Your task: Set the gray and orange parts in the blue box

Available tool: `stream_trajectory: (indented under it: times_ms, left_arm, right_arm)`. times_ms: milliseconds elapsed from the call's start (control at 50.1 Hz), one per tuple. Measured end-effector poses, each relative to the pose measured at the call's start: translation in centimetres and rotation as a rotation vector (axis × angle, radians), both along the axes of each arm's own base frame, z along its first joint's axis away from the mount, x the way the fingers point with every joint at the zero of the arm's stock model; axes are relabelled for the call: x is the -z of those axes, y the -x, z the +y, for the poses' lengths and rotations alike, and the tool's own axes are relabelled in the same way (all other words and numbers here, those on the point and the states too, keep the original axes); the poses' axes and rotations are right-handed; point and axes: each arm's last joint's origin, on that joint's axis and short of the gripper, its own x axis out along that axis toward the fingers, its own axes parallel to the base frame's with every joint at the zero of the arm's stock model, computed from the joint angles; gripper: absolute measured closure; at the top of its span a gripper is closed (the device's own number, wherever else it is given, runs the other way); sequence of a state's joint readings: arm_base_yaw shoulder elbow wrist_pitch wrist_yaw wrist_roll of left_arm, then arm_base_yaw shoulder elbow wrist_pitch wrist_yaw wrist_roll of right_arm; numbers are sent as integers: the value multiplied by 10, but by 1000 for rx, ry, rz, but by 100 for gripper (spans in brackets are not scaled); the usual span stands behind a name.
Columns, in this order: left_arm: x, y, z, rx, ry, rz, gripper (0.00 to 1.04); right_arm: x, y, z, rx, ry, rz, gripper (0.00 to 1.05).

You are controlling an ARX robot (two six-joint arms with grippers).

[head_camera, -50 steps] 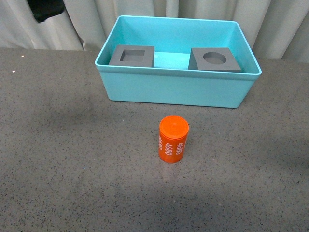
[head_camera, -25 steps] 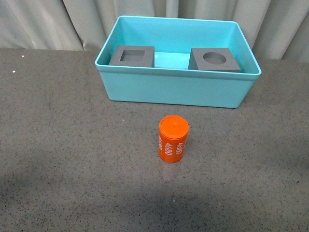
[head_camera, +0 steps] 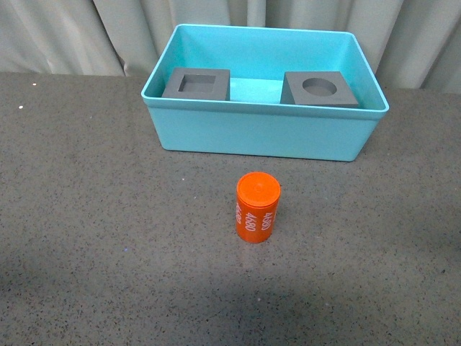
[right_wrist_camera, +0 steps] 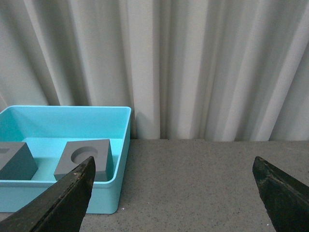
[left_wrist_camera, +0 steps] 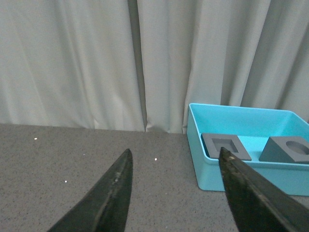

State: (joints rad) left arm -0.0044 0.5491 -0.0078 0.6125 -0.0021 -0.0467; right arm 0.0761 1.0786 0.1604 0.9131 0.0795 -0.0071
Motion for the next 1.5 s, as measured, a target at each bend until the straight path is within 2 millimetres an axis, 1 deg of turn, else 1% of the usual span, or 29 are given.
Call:
stream_trajectory:
  times_ms: [60, 100, 200, 220, 240, 339, 659, 758, 838, 1038, 1078, 1118, 1238, 1317, 1357, 1417, 1497]
  left_arm:
    - [0, 4, 0, 1, -18, 6, 64]
    - [-1, 7, 0, -1, -24, 11, 75]
    - [-1, 11, 0, -2, -30, 17, 94]
    - [-4, 12, 0, -3, -31, 11, 100]
    - [-6, 13, 0, -2, -29, 14, 102]
    - [-4, 16, 0, -1, -38, 40, 101]
    - [-4, 23, 0, -1, -39, 36, 101]
    - [1, 30, 0, 0, -39, 70, 101]
    - [-1, 34, 0, -1, -39, 45, 101]
    - [-1, 34, 0, -1, -39, 42, 101]
    - [-1, 34, 0, -1, -39, 42, 95]
    - [-1, 34, 0, -1, -39, 41, 85]
    - [-1, 34, 0, -1, -39, 41, 68]
    - [-1, 34, 0, -1, -39, 41, 52]
    - [-1, 34, 0, -1, -39, 41, 47]
    - [-1, 34, 0, -1, -39, 41, 32]
    - [-1, 34, 0, -1, -39, 41, 20]
  right_arm:
    - [0, 0, 0, -1, 0, -2, 10]
    - [0, 0, 0, -2, 0, -1, 10]
    - [0, 0, 0, -2, 0, -1, 10]
    - [0, 0, 0, -2, 0, -1, 10]
    - [0, 0, 0, -2, 0, -1, 10]
    - [0, 0, 0, -2, 0, -1, 10]
    - [0, 0, 0, -2, 0, -1, 10]
    - [0, 0, 0, -2, 0, -1, 10]
    - [0, 0, 0, -2, 0, -1, 10]
    - [0, 0, 0, -2, 0, 0, 10]
    - [0, 0, 0, -2, 0, 0, 10]
    - [0, 0, 0, -2, 0, 0, 10]
    - [0, 0, 0, -2, 0, 0, 10]
    - [0, 0, 0, -2, 0, 0, 10]
    - [0, 0, 0, -2, 0, 0, 10]
    - [0, 0, 0, -2, 0, 0, 10]
    - [0, 0, 0, -2, 0, 0, 10]
